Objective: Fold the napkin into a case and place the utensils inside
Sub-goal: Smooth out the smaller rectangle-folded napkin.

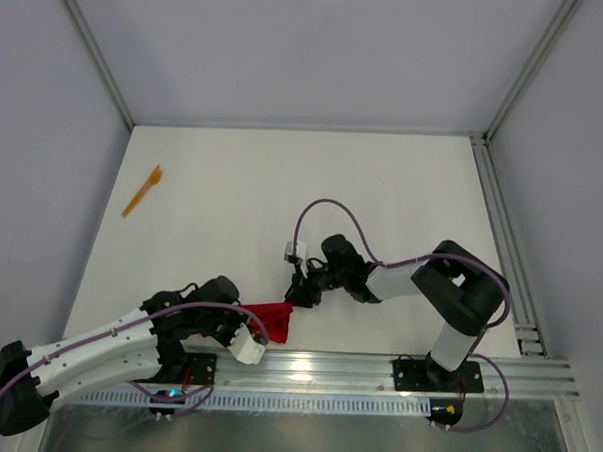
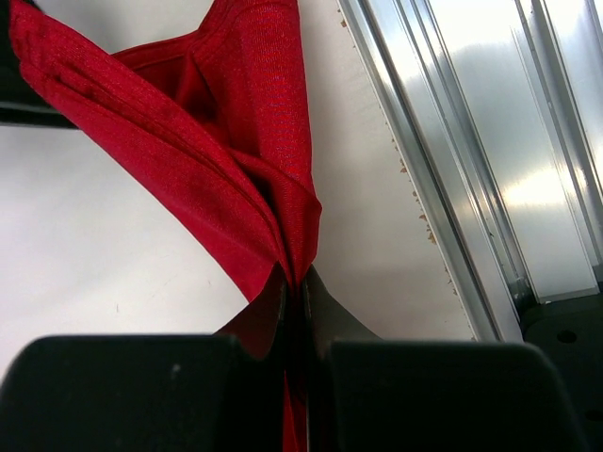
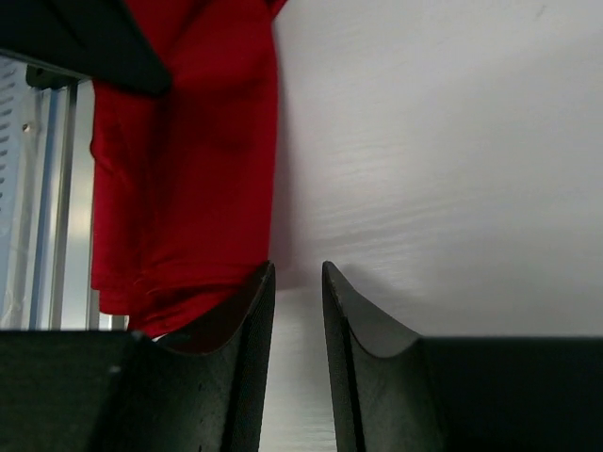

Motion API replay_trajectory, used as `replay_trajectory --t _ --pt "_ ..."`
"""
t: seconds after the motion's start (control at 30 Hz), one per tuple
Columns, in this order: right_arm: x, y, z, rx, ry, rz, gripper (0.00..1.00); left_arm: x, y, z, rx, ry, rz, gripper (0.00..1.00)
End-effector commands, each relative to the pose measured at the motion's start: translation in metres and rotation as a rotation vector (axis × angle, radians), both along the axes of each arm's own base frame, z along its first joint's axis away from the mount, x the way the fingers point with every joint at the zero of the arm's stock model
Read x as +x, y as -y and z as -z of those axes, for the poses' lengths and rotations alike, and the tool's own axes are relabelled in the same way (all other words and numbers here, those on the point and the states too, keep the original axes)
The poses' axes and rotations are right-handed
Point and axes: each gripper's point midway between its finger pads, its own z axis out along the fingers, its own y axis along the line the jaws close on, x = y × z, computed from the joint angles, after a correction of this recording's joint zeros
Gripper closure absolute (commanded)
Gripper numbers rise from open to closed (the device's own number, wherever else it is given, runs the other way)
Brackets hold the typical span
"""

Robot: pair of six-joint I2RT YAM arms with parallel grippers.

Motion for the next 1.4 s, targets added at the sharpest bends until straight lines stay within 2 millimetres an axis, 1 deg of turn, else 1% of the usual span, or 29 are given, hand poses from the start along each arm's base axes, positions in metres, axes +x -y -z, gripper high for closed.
replay_trajectory --t 0.0,0.17,0.3,0.37,0.43,0.47,0.5,0.53,0.57,0.63,0.67,0.7,0.73,0.83,0.93,0.97,1.0,1.03,1.13,1.2,1.23,1.27,1.3,1.33,1.37 --pt "-0.020 -0.010 -0.020 0.064 0.074 -0.105 0.69 0.000 0.004 -0.002 -0.027 -0.010 -0.013 1.00" --pt "-0.025 -0.011 -0.016 0.073 0.058 -0.085 0.69 -0.001 0.004 -0.003 -0.030 -0.017 -0.019 1.00" --pt "-0.020 -0.018 -0.024 0.108 0.073 -0.067 0.69 -0.001 0.005 -0.003 -0.034 -0.019 -0.017 1.00" --pt "-0.008 -0.021 -0.025 0.103 0.094 -0.015 0.69 -0.001 0.006 -0.004 -0.037 -0.015 -0.002 1.00" --pt "0.007 -0.023 -0.021 0.066 0.109 0.050 0.68 -0.003 0.006 -0.004 -0.036 -0.013 0.013 1.00" --pt "0.017 -0.023 -0.018 0.041 0.114 0.089 0.68 -0.003 0.006 -0.004 -0.036 -0.014 0.015 1.00" --pt "0.029 -0.021 -0.007 -0.005 0.114 0.149 0.68 -0.004 0.006 -0.005 -0.038 -0.014 0.021 1.00" --pt "0.033 -0.021 -0.005 -0.011 0.095 0.162 0.68 -0.005 0.006 -0.004 -0.036 -0.017 0.025 1.00" --pt "0.037 -0.026 -0.008 0.005 0.092 0.167 0.69 -0.005 0.006 -0.004 -0.034 -0.014 0.030 1.00" --pt "0.033 -0.034 -0.017 0.063 0.086 0.114 0.68 -0.003 0.005 -0.005 -0.032 -0.009 0.027 1.00" --pt "0.028 -0.036 -0.019 0.081 0.060 0.097 0.69 -0.003 0.005 -0.005 -0.032 -0.008 0.023 1.00" --pt "0.017 -0.038 -0.024 0.112 0.042 0.037 0.69 -0.002 0.005 -0.006 -0.035 -0.010 0.009 1.00" --pt "0.013 -0.039 -0.031 0.148 0.058 0.008 0.68 -0.001 0.006 -0.007 -0.037 -0.010 0.004 1.00" --pt "-0.011 -0.025 -0.023 0.153 0.036 -0.062 0.69 -0.002 0.004 -0.006 -0.035 -0.017 -0.012 1.00" --pt "-0.024 -0.016 -0.022 0.158 0.047 -0.106 0.69 -0.002 0.003 -0.005 -0.035 -0.021 -0.022 1.00" --pt "-0.030 -0.011 -0.021 0.161 0.034 -0.108 0.70 -0.001 0.003 -0.006 -0.038 -0.014 -0.025 1.00" --pt "-0.032 -0.011 -0.025 0.186 0.046 -0.112 0.70 -0.001 0.003 -0.006 -0.037 -0.015 -0.028 1.00" --pt "-0.034 -0.008 -0.024 0.185 0.043 -0.111 0.70 -0.001 0.003 -0.006 -0.037 -0.017 -0.034 1.00" --pt "-0.032 -0.008 -0.026 0.200 0.041 -0.081 0.70 -0.001 0.004 -0.006 -0.038 -0.017 -0.030 1.00" --pt "-0.025 -0.012 -0.028 0.207 0.047 -0.046 0.70 -0.002 0.005 -0.005 -0.040 -0.021 -0.024 1.00" --pt "-0.017 -0.018 -0.032 0.212 0.055 -0.026 0.70 -0.001 0.006 -0.006 -0.044 -0.018 -0.022 1.00" --pt "-0.011 -0.021 -0.031 0.197 0.048 0.001 0.70 -0.001 0.006 -0.006 -0.043 -0.018 -0.021 1.00" --pt "-0.001 -0.024 -0.023 0.166 0.041 0.051 0.70 -0.001 0.006 -0.006 -0.042 -0.017 -0.021 1.00" --pt "0.003 -0.024 -0.018 0.138 0.020 0.078 0.70 -0.001 0.005 -0.006 -0.040 -0.019 -0.018 1.00" --pt "0.011 -0.029 -0.020 0.141 0.027 0.098 0.70 -0.001 0.006 -0.006 -0.041 -0.014 -0.011 1.00"
